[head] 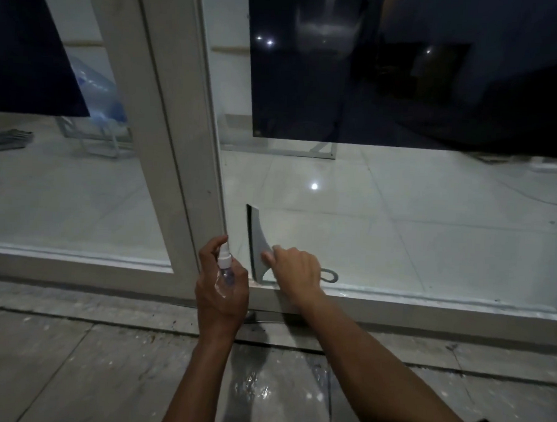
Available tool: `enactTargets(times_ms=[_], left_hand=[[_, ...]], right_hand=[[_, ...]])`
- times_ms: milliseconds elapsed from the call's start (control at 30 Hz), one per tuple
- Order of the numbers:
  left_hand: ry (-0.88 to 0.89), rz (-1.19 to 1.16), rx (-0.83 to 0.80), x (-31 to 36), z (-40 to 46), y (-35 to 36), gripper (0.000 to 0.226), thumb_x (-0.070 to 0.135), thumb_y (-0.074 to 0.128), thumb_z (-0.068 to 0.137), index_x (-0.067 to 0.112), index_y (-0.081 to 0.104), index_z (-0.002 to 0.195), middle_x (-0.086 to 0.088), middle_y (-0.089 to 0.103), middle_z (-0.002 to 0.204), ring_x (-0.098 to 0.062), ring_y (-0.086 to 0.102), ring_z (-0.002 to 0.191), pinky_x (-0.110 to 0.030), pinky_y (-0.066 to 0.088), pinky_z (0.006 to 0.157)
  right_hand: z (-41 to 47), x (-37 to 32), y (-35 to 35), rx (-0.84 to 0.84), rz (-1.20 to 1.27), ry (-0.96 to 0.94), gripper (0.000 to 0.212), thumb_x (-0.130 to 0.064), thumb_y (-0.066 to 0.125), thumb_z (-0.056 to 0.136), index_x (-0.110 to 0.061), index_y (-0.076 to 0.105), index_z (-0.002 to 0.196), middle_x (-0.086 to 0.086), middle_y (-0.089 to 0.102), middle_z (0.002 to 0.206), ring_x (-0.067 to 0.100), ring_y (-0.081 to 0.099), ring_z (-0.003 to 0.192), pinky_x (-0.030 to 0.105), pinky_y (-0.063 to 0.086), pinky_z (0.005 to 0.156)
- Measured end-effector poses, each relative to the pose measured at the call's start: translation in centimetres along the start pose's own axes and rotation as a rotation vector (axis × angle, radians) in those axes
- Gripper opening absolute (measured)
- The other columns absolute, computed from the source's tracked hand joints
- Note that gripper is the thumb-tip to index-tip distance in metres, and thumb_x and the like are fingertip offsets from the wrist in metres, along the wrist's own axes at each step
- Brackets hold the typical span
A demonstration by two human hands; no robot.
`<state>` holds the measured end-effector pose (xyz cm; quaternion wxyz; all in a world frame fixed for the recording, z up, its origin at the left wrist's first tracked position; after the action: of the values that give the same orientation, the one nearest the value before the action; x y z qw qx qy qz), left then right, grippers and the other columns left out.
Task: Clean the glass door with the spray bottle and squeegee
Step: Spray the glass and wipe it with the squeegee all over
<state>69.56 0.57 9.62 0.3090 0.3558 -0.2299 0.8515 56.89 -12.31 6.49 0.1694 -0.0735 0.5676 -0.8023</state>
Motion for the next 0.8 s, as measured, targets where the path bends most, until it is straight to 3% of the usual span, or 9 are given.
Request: enactTargets(times_ms=[67, 133, 233, 467, 567, 667, 800], left_hand=[[-0.006, 0.006, -0.009, -0.3, -0.2, 0.0, 0.036, 0.021, 0.049, 0.094, 0.027, 0.044, 0.129, 0.003, 0.059, 0.098, 0.0, 0.061, 0.079, -0.004, 0.042, 0.063], [-0.022, 0.012, -0.022, -0.6, -0.7, 0.3, 0.036, 0.021, 0.048, 0.094, 0.029, 0.043, 0.129, 0.0, 0.061, 0.1, -0.007, 0.06, 0.076, -0.008, 0.042, 0.065], [-0.028, 0.006, -0.035, -0.3, -1.3, 0.9, 0.036, 0.022, 0.048, 0.093, 0.03, 0.044, 0.128, 0.001, 0.061, 0.095, -0.005, 0.06, 0.075, -0.011, 0.042, 0.063], [-0.024, -0.024, -0.041, 0.8, -1.2, 1.4, 0.037, 0.021, 0.048, 0.094, 0.026, 0.044, 0.131, 0.012, 0.057, 0.087, -0.006, 0.06, 0.072, -0.021, 0.048, 0.06], [-0.006, -0.044, -0.048, 1.6, -0.9, 1.7, 0.037, 0.02, 0.048, 0.095, 0.024, 0.044, 0.131, 0.013, 0.056, 0.087, -0.007, 0.059, 0.073, -0.009, 0.044, 0.061], [0.015, -0.06, -0.07, 2.3, -0.7, 2.4, 0.038, 0.02, 0.048, 0.095, 0.026, 0.042, 0.132, 0.004, 0.057, 0.088, -0.007, 0.06, 0.072, -0.01, 0.045, 0.06], [0.033, -0.077, -0.101, 3.8, -0.7, 4.3, 0.039, 0.021, 0.047, 0.094, 0.029, 0.042, 0.132, -0.002, 0.059, 0.093, -0.008, 0.059, 0.07, -0.024, 0.049, 0.061]], right_hand=[[-0.4, 2.3, -1.6, 0.082, -0.055, 0.031, 0.046, -0.054, 0.036, 0.104, -0.02, 0.065, 0.1, 0.009, 0.072, 0.086, 0.033, 0.07, 0.079, 0.032, 0.033, 0.059], [-1.1, 4.4, -2.4, 0.084, -0.099, 0.043, 0.047, -0.057, 0.035, 0.103, -0.021, 0.065, 0.096, 0.007, 0.07, 0.081, 0.031, 0.069, 0.073, 0.032, 0.032, 0.056], [-2.9, 7.9, -2.8, 0.066, -0.147, 0.08, 0.049, -0.06, 0.033, 0.102, -0.022, 0.063, 0.091, 0.004, 0.068, 0.074, 0.029, 0.067, 0.066, 0.031, 0.033, 0.053], [-7.1, 12.8, -2.8, 0.128, -0.125, 0.16, 0.053, -0.062, 0.032, 0.1, -0.023, 0.061, 0.081, 0.004, 0.068, 0.068, 0.029, 0.068, 0.066, 0.031, 0.031, 0.053], [-5.3, 9.5, -3.5, 0.16, -0.053, 0.055, 0.058, -0.065, 0.025, 0.1, -0.024, 0.064, 0.087, 0.002, 0.068, 0.068, 0.025, 0.067, 0.063, 0.03, 0.031, 0.053], [-3.2, 6.2, -4.8, 0.209, 0.023, -0.022, 0.063, -0.066, 0.019, 0.099, -0.023, 0.064, 0.092, 0.003, 0.067, 0.069, 0.026, 0.065, 0.062, 0.03, 0.032, 0.053], [-2.4, 9.6, -7.3, 0.305, 0.311, 0.194, 0.059, -0.064, 0.026, 0.101, -0.02, 0.065, 0.098, 0.006, 0.062, 0.067, 0.026, 0.052, 0.059, 0.031, 0.031, 0.056]])
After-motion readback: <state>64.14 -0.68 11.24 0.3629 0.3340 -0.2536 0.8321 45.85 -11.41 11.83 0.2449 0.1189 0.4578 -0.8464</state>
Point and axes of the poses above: each hand's wrist, its own z-axis towards the middle knuckle, its own y-axis out of the palm, x = y × z, the point moved 6 cm from there along z, towards the middle knuckle
